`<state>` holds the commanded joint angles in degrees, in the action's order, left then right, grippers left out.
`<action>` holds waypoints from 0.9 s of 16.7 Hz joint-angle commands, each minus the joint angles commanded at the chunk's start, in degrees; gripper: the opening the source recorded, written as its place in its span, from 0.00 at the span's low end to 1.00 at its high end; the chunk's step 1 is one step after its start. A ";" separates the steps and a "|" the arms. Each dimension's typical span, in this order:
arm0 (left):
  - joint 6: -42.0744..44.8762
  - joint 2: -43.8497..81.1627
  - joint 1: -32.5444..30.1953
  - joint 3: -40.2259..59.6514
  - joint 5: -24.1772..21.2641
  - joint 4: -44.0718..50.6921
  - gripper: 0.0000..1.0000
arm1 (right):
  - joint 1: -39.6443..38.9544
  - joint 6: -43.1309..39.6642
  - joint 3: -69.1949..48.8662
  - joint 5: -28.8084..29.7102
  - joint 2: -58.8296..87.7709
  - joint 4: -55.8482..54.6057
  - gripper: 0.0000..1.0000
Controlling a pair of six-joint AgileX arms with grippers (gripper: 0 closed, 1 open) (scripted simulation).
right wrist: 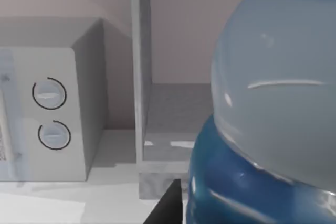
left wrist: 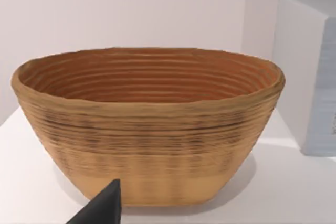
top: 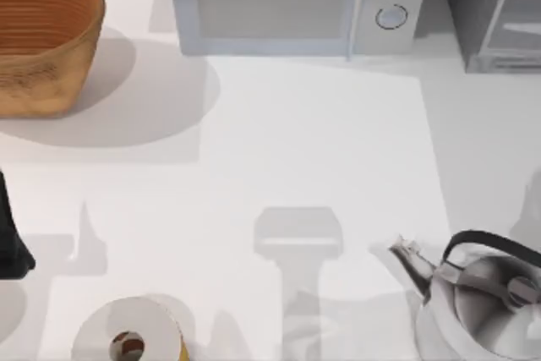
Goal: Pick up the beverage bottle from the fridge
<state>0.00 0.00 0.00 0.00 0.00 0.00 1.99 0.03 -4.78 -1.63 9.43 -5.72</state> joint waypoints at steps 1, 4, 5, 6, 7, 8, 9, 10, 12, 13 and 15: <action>0.00 0.00 0.00 0.00 0.00 0.00 1.00 | -0.61 0.00 1.54 0.50 -3.09 1.83 0.00; 0.00 0.00 0.00 0.00 0.00 0.00 1.00 | -1.83 -0.02 4.41 1.49 -8.71 5.28 0.00; 0.00 0.00 0.00 0.00 0.00 0.00 1.00 | -1.98 -0.03 4.75 1.61 -9.36 5.68 0.00; 0.00 0.00 0.00 0.00 0.00 0.00 1.00 | -1.99 -0.03 4.78 1.63 -9.43 5.73 0.00; 0.00 0.00 0.00 0.00 0.00 0.00 1.00 | -1.99 -0.03 4.78 1.63 -9.43 5.73 0.00; 0.00 0.00 0.00 0.00 0.00 0.00 1.00 | -1.99 -0.03 4.78 1.63 -9.43 5.73 0.00; 0.00 0.00 0.00 0.00 0.00 0.00 1.00 | -1.99 -0.03 4.78 1.63 -9.43 5.73 0.00; 0.00 0.00 0.00 0.00 0.00 0.00 1.00 | -1.82 0.07 4.68 1.54 -9.19 5.64 0.00; 0.00 0.00 0.00 0.00 0.00 0.00 1.00 | -2.20 0.02 4.38 1.93 -8.73 5.25 0.00; 0.00 0.00 0.00 0.00 0.00 0.00 1.00 | -2.99 -0.07 3.74 2.73 -7.80 4.46 0.00; 0.00 0.00 0.00 0.00 0.00 0.00 1.00 | -5.72 -0.35 1.61 5.48 -4.52 1.77 0.00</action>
<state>0.00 0.00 0.00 0.00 0.00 0.00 -3.73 -0.32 -3.18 3.85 4.91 -3.96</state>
